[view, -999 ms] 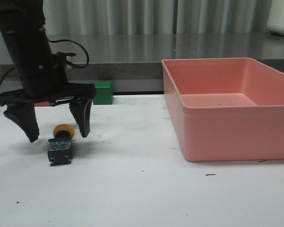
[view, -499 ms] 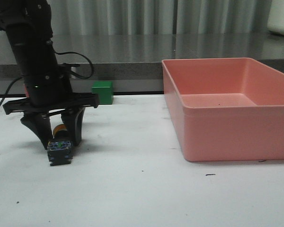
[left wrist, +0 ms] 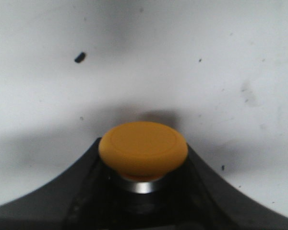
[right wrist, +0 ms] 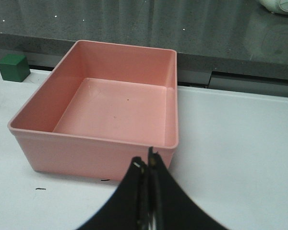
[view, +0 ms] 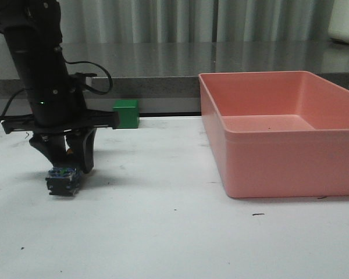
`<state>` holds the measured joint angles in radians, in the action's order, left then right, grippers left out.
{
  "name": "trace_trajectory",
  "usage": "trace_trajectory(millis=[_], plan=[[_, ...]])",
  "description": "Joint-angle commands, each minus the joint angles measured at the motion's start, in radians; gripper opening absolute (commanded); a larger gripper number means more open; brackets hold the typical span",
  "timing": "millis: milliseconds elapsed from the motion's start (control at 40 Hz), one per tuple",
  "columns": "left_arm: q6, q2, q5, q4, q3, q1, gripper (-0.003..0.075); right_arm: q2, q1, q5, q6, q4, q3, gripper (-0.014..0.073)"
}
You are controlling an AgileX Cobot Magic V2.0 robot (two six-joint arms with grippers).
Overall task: Place and stand button with both arms
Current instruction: 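Close the left gripper on the button body and lift it, then rotate the held button upright with the yellow cap on top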
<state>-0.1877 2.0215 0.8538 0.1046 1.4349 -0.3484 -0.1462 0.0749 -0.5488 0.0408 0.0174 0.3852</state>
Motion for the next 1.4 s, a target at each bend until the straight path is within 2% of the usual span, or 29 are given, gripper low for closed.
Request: trace_trajectory(millis=[0, 150, 450, 524, 549, 649, 749, 874, 1099, 1174, 1374], plan=[[0.001, -0.165, -0.183, -0.014, -0.055, -0.007, 0.0147, -0.01, -0.005, 0.086, 0.007, -0.009, 0.025, -0.0069], [0.001, -0.34, -0.516, -0.079, -0.276, -0.012, 0.0147, -0.01, -0.005, 0.086, 0.007, -0.009, 0.025, -0.0069], [0.001, -0.589, -1.094, -0.131, -0.686, -0.012, 0.0146, -0.01, -0.005, 0.086, 0.007, -0.009, 0.025, -0.0069], [0.001, -0.632, -1.285, -0.136, -0.791, -0.012, 0.0146, -0.01, -0.005, 0.086, 0.007, -0.009, 0.025, -0.0069], [0.001, -0.647, -1.408, -0.138, -0.836, -0.012, 0.0146, -0.01, -0.005, 0.086, 0.007, -0.009, 0.025, -0.0069], [0.014, -0.655, -1.741, -0.138, -0.977, -0.008, 0.0146, -0.01, -0.005, 0.086, 0.007, -0.009, 0.025, -0.0069], [0.015, -0.638, -1.93, -0.132, -1.074, -0.002, 0.0146, -0.01, -0.005, 0.086, 0.007, -0.009, 0.025, -0.0069], [0.015, -0.592, -2.087, -0.105, -1.137, 0.002, 0.0146, -0.01, -0.005, 0.086, 0.007, -0.009, 0.025, -0.0069], [0.061, -0.424, -2.224, -0.068, -1.149, 0.002, 0.0147, -0.01, -0.005, 0.086, 0.007, -0.009, 0.025, -0.0069], [0.1, -0.359, -2.224, -0.065, -1.135, 0.002, 0.0147, -0.01, -0.005, 0.086, 0.007, -0.009, 0.025, -0.0069], [0.104, -0.242, -2.224, -0.063, -1.118, 0.002, 0.0147, -0.01, -0.005, 0.086, 0.007, -0.009, 0.025, -0.0069]])
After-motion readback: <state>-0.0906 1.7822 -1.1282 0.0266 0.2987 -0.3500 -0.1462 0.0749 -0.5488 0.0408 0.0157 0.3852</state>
